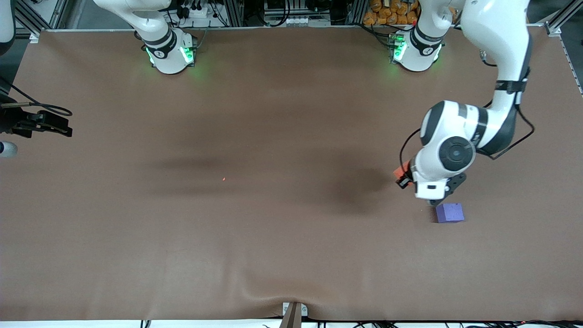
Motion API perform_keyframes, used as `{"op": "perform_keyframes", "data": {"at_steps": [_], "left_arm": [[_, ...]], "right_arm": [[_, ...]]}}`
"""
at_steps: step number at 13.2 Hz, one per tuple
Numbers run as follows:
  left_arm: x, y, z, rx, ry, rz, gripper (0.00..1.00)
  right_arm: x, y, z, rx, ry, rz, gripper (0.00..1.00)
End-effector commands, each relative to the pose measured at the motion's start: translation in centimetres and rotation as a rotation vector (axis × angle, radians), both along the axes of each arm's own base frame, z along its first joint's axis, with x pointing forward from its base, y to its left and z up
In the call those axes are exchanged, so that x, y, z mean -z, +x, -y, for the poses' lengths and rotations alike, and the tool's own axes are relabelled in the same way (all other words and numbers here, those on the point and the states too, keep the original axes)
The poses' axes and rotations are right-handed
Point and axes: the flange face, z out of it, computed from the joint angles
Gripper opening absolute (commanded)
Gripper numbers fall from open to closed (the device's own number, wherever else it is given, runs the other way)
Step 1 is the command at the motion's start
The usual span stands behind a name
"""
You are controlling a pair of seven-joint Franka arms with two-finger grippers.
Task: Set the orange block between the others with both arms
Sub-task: 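Lift the orange cube with the left gripper toward the pink and blue cubes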
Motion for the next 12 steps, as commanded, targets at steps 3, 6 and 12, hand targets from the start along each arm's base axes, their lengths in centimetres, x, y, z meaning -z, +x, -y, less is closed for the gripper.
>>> {"op": "perform_keyframes", "data": {"at_steps": [3,6,12], "left_arm": [[-0.4,-2.5,-4.8,-0.092,-0.008,0.020,0.00],[-0.4,-2.6,-6.9,-0.268,0.015,0.035,0.00],[2.8,-2.0,-11.0,-0.549,0.020,0.139,0.00]], "right_arm": [[-1.0,-0.3,-0.1,-0.010,-0.023,0.017,1.00],[-1.1,-0.4,-0.3,-0.015,-0.022,0.020,1.00],[-1.9,-0.4,-0.2,-0.011,-0.023,0.037,1.00]]}}
